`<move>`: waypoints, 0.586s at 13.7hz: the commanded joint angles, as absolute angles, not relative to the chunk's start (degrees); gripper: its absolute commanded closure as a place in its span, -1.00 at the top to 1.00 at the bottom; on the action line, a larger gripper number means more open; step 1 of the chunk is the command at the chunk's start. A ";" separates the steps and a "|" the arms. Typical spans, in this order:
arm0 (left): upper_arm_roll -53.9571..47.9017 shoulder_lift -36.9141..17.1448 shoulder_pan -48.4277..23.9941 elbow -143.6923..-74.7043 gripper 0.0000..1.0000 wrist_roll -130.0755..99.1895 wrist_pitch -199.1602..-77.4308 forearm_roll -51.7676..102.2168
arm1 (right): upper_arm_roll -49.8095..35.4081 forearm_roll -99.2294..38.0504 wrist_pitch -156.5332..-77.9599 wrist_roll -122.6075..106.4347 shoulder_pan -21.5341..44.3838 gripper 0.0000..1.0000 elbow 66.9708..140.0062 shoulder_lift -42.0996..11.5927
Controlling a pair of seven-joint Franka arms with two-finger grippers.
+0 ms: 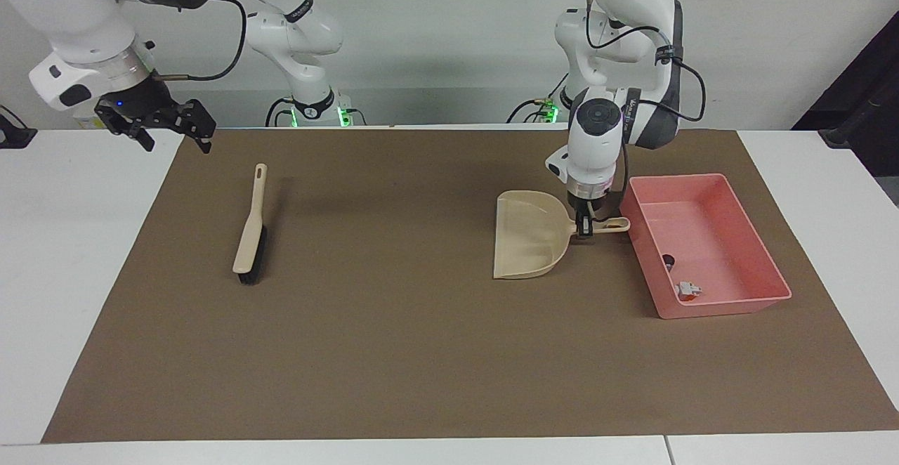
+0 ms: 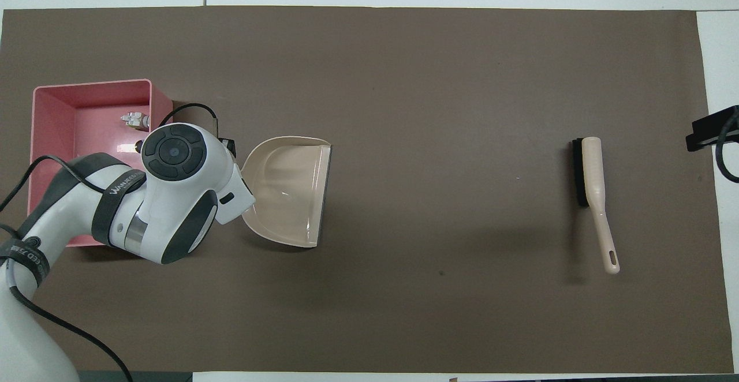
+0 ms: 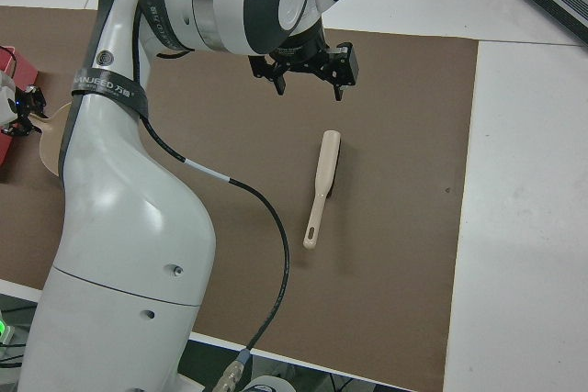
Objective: Clean e-waste and dump in bin
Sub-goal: 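Lower the dustpan back onto the table with the left gripper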
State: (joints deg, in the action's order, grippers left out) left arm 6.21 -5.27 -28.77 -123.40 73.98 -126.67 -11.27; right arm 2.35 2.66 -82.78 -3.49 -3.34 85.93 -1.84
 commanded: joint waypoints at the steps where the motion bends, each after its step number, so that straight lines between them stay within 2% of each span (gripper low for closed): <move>1: 6.33 -3.60 -29.09 -125.51 -0.69 71.48 -126.83 -10.11 | 2.55 1.76 -81.39 -2.55 -3.34 0.98 84.81 -2.37; 3: 6.33 -3.25 -29.00 -125.59 -0.76 68.57 -124.73 -10.11 | 2.55 1.67 -81.47 -2.55 -3.34 0.98 84.99 -2.29; 6: 6.33 -3.25 -29.00 -125.51 -0.70 66.37 -124.63 -10.11 | 2.55 1.67 -81.83 -2.55 -3.34 0.98 84.99 -2.29; 7: 6.33 -3.25 -29.09 -125.33 -0.40 64.88 -124.54 -10.19 | 2.55 1.67 -81.83 -2.55 -3.34 0.98 85.08 -2.29; 8: 6.24 -3.34 -29.09 -125.07 0.06 62.08 -124.54 -10.11 | 2.55 1.67 -81.83 -2.55 -3.34 0.98 85.08 -2.29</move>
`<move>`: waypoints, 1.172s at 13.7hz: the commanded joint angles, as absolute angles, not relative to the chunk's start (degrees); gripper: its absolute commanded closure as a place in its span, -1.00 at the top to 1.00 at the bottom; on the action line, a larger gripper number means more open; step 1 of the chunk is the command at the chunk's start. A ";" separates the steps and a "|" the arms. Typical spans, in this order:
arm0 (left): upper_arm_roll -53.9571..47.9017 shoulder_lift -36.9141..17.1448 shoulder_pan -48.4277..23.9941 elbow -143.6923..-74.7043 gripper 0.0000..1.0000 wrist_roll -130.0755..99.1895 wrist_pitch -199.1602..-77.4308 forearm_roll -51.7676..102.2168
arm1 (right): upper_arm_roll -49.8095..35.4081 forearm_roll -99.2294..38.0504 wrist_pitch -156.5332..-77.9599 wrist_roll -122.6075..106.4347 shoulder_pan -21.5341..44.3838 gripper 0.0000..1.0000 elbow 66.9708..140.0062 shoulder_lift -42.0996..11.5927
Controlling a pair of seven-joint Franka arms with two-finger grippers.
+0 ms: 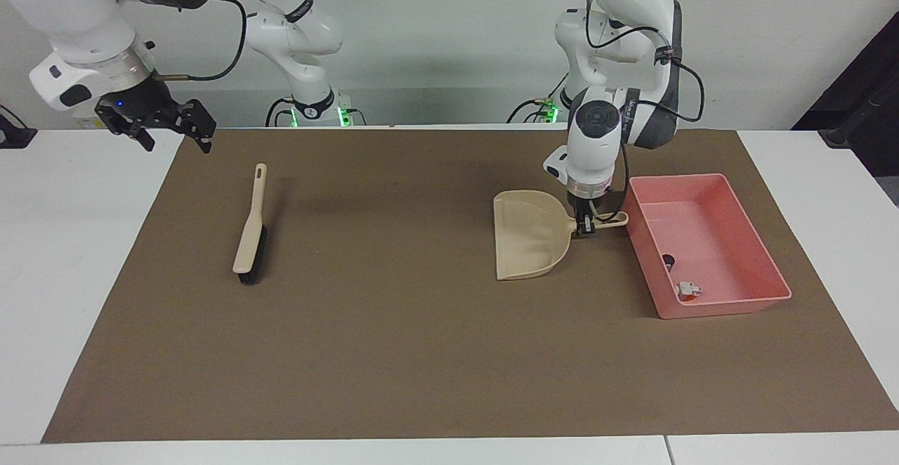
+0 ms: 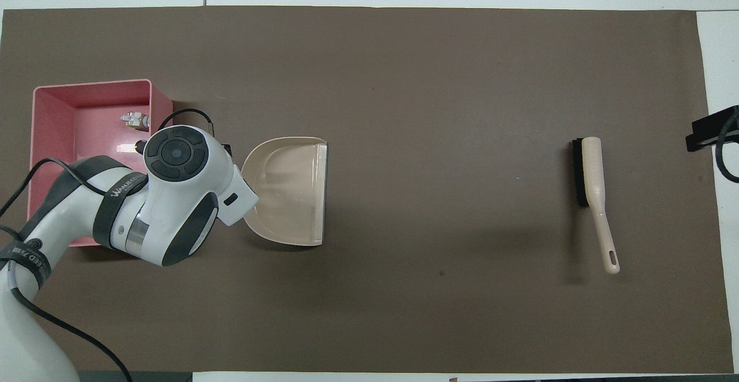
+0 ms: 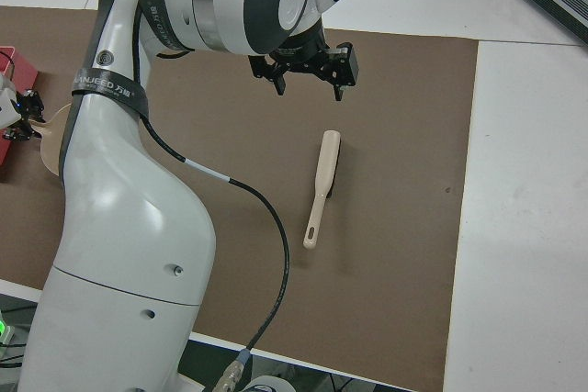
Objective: Clean e-waste and dump in bin
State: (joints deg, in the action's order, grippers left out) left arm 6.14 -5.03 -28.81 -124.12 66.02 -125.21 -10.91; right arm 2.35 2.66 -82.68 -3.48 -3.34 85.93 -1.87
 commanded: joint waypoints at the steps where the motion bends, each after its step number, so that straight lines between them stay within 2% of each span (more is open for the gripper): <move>1: 6.24 -2.99 -28.92 -124.81 0.51 59.35 -124.19 -10.11 | 2.55 1.67 -82.00 -2.29 -3.34 0.98 85.08 -2.29; 3: 6.33 -0.80 -29.09 -123.93 0.74 58.36 -122.79 -10.19 | 2.55 1.67 -82.09 -2.29 -3.34 0.98 85.08 -2.29; 4: 6.33 1.04 -28.74 -123.93 0.91 57.75 -121.13 -10.11 | 2.55 1.67 -82.09 -2.29 -3.34 0.98 85.08 -2.29; 5: 6.50 3.75 -28.22 -124.01 0.94 55.22 -117.98 -10.11 | 2.55 1.67 -82.09 -2.29 -3.34 0.98 85.17 -2.29; 9: 6.50 9.57 -22.95 -123.93 0.95 38.46 -111.38 -10.11 | 2.64 1.67 -82.35 -2.29 -3.34 0.98 85.69 -2.11; 14: 6.86 9.93 -17.77 -122.44 0.95 6.47 -108.81 -9.15 | 2.55 1.67 -82.53 -2.37 -3.34 0.98 85.69 -1.93; 16: 7.03 8.97 -14.88 -117.98 0.95 5.45 -108.55 -1.71 | 2.46 1.76 -82.53 -2.46 -3.34 0.98 85.78 -1.93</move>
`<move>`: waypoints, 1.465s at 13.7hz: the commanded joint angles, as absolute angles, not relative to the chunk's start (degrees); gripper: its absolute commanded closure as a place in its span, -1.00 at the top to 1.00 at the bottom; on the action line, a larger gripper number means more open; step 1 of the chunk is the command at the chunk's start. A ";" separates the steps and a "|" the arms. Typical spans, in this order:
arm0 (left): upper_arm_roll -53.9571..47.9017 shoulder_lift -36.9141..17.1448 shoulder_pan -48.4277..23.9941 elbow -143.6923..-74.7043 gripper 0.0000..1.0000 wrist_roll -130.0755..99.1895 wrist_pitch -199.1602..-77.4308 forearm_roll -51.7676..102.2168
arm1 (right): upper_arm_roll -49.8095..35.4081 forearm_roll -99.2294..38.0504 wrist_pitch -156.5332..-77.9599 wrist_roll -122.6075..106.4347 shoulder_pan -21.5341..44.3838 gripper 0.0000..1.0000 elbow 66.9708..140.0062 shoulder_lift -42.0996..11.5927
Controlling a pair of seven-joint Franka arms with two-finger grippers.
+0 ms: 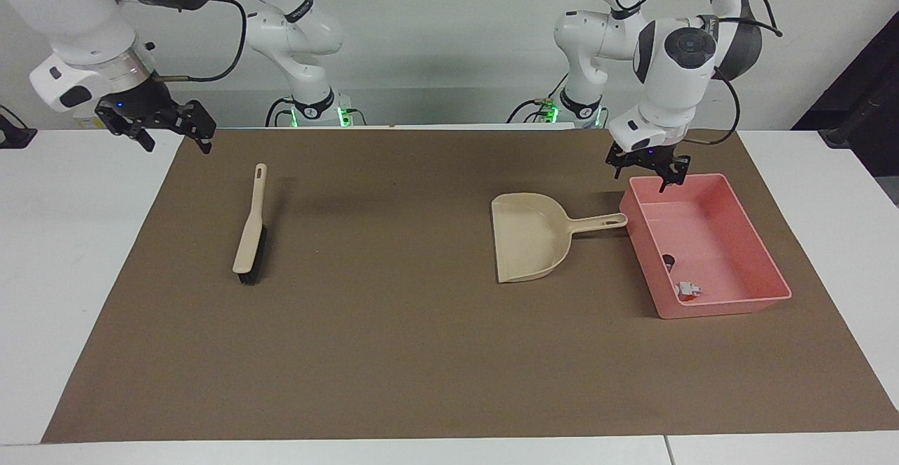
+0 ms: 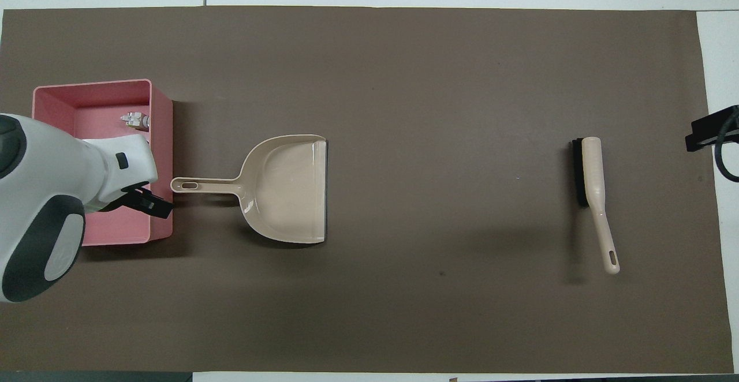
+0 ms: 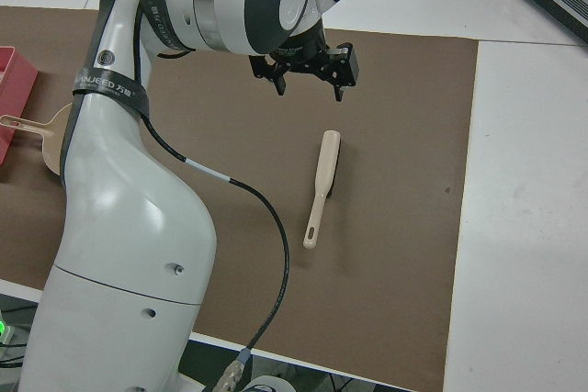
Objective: Clean e-waste and dump in bin
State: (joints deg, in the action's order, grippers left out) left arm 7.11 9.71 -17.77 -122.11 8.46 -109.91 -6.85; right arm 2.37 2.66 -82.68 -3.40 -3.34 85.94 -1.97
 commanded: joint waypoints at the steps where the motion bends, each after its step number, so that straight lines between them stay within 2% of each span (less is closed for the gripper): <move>1: 7.03 8.01 -13.03 -115.60 0.95 5.36 -108.20 0.42 | 2.46 1.67 -82.53 -2.46 -3.34 0.98 85.78 -1.93; 5: 7.03 4.05 -9.41 -99.88 0.95 5.80 -95.14 1.49 | 2.37 1.76 -82.53 -2.72 -3.43 0.98 85.78 -1.85; 9: 7.12 0.71 -7.30 -88.70 0.96 5.71 -86.94 3.77 | 2.37 1.76 -82.53 -2.99 -3.52 0.98 85.78 -1.85; 13: 7.12 1.67 -4.66 -89.46 0.96 6.24 -84.11 3.60 | 2.37 1.76 -82.53 -3.08 -3.52 0.98 85.78 -1.85; 20: 6.77 0.79 -5.45 -87.80 0.98 5.98 -83.33 2.64 | 2.37 1.76 -82.53 -3.08 -3.60 0.98 85.78 -1.85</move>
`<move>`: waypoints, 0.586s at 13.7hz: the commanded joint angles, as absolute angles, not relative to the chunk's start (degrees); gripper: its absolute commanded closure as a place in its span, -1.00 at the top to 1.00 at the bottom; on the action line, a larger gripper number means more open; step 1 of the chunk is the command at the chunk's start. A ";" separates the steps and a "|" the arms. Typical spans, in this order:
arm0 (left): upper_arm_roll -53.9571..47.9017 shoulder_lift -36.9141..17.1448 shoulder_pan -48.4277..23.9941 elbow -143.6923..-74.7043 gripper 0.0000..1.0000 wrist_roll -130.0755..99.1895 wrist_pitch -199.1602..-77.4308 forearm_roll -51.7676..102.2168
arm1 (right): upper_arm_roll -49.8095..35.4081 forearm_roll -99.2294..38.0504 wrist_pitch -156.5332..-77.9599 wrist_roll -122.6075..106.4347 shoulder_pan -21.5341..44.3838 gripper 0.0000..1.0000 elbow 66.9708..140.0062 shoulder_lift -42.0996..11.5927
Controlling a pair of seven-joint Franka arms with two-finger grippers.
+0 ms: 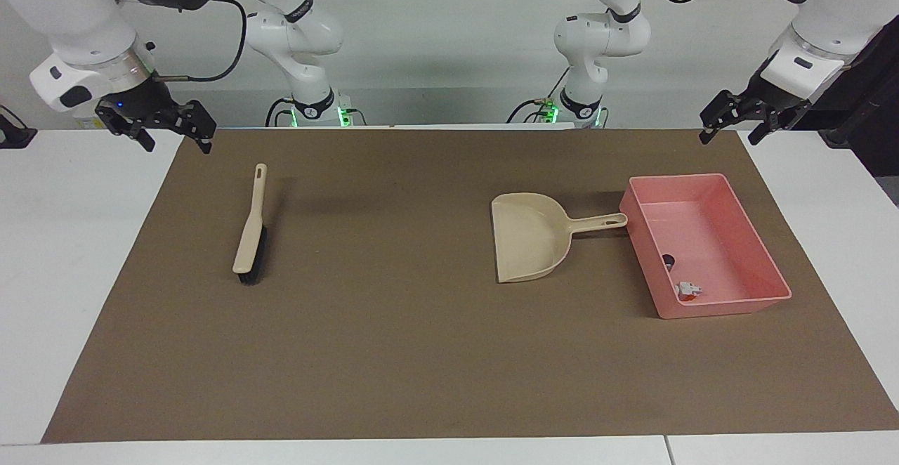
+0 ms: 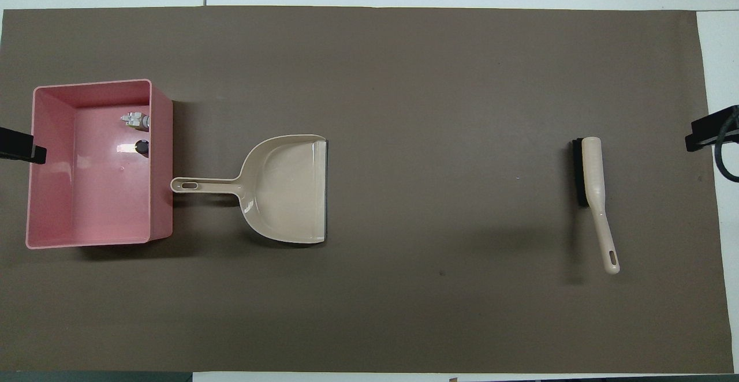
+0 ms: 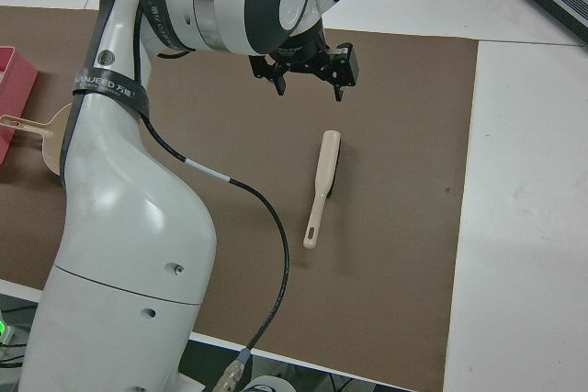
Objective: Clean e-waste and dump in bin
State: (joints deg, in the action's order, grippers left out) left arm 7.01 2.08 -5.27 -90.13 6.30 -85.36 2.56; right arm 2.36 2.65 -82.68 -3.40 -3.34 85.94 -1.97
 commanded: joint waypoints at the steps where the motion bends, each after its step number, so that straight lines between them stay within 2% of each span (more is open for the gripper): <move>1: 6.77 0.27 -5.45 -87.45 0.98 5.98 -83.06 2.55 | 2.37 1.76 -82.53 -3.08 -3.60 0.98 85.78 -1.85; 8: 6.59 1.05 -5.45 -88.51 0.99 5.27 -83.67 2.46 | 2.37 1.76 -82.53 -3.08 -3.60 0.98 85.78 -1.85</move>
State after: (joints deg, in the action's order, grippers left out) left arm 6.72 1.67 -5.41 -89.81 6.19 -85.06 2.56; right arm 2.36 2.65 -82.68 -3.40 -3.34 85.94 -1.97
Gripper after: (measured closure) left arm 0.004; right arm 0.009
